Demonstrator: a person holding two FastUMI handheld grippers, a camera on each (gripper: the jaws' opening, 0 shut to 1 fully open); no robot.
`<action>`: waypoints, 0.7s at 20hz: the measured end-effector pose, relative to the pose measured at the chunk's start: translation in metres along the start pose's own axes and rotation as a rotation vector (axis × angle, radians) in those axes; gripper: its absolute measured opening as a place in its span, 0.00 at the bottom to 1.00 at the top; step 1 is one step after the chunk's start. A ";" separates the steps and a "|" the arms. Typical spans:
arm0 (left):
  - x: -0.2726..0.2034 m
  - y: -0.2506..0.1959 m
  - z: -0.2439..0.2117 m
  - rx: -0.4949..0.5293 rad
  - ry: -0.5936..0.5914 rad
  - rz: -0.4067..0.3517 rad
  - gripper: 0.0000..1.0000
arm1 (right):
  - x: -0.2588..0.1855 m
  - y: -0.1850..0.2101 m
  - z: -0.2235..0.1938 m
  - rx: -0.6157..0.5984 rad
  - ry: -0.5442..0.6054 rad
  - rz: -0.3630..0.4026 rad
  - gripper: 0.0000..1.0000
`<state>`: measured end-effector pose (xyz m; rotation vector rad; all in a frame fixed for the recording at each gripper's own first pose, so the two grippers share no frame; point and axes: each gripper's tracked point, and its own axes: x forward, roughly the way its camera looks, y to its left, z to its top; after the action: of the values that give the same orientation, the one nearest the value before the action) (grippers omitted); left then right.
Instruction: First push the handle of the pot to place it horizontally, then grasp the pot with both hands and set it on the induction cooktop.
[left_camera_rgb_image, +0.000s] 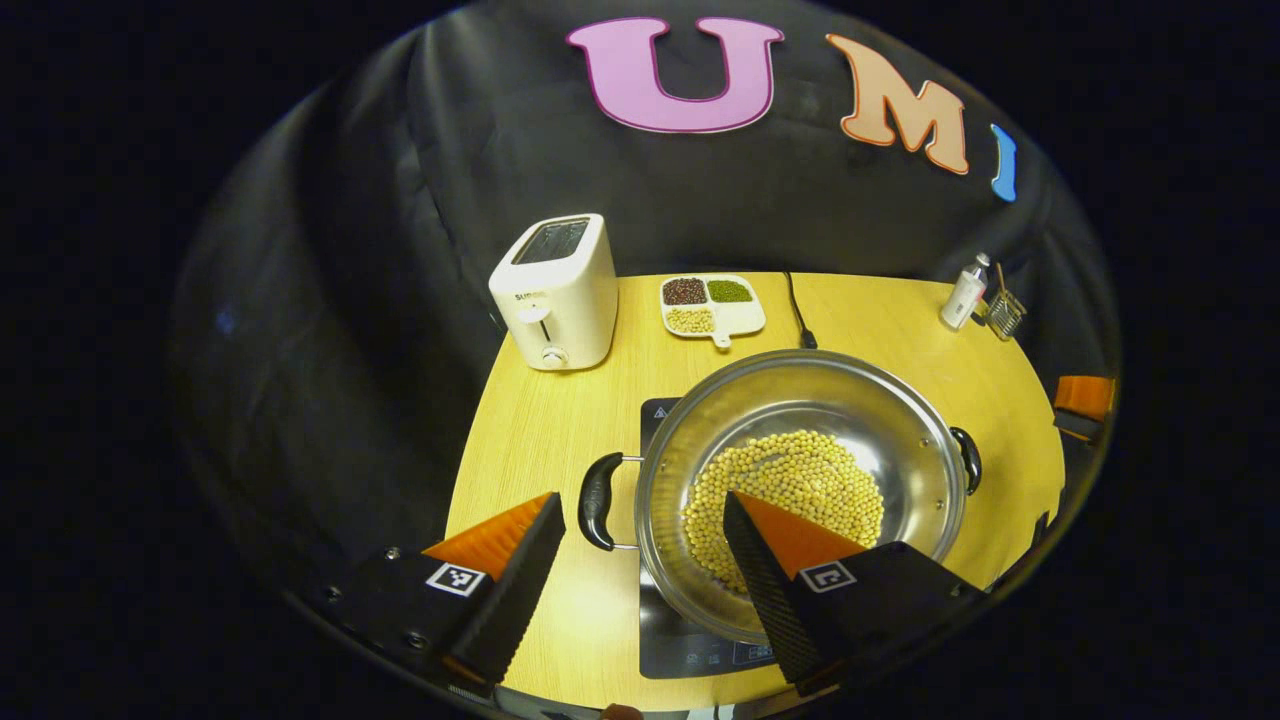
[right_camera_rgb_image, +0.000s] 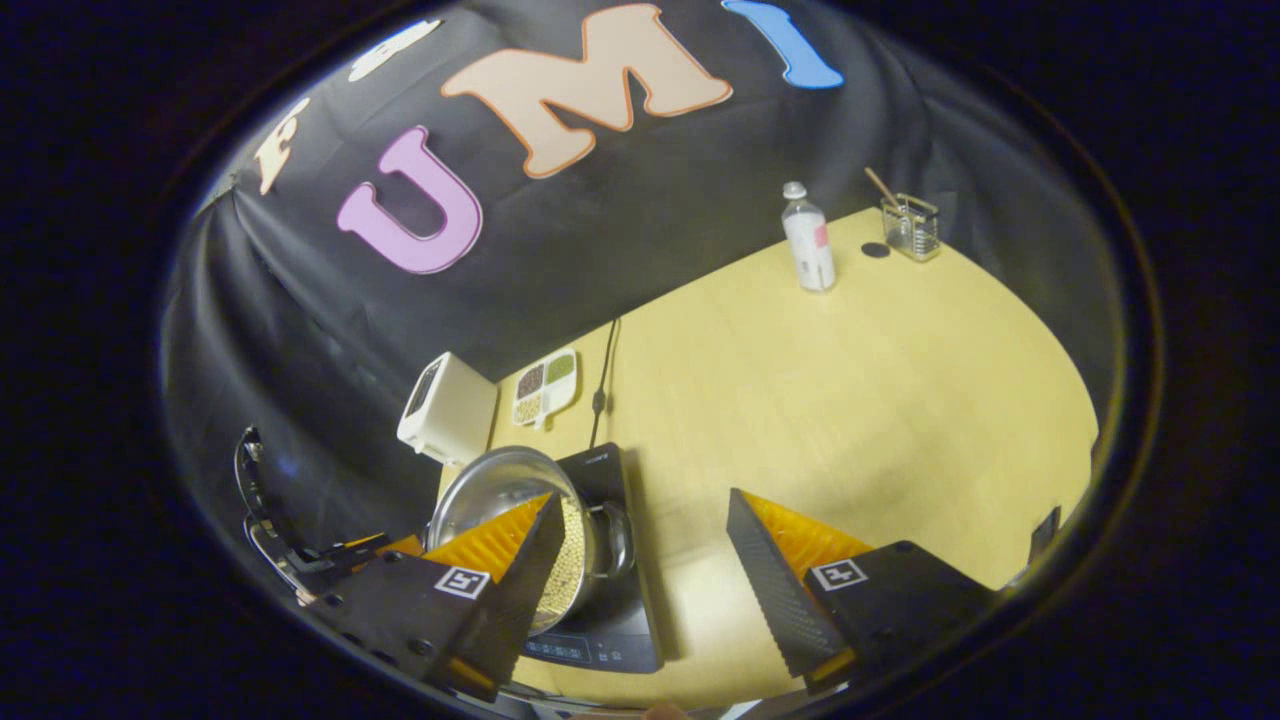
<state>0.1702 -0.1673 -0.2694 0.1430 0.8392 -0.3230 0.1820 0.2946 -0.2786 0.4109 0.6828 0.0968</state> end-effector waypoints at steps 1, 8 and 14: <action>-0.009 -0.004 0.004 0.004 -0.010 -0.010 0.98 | -0.010 -0.003 0.006 -0.012 -0.023 -0.008 0.92; -0.084 -0.061 0.044 0.067 -0.151 -0.045 0.97 | -0.087 -0.031 0.063 -0.116 -0.194 -0.009 1.00; -0.147 -0.146 0.073 -0.001 -0.327 -0.056 0.97 | -0.158 -0.058 0.112 -0.183 -0.309 0.063 1.00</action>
<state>0.0809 -0.2904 -0.1103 0.0636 0.5203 -0.3864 0.1276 0.1686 -0.1301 0.2632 0.3526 0.1505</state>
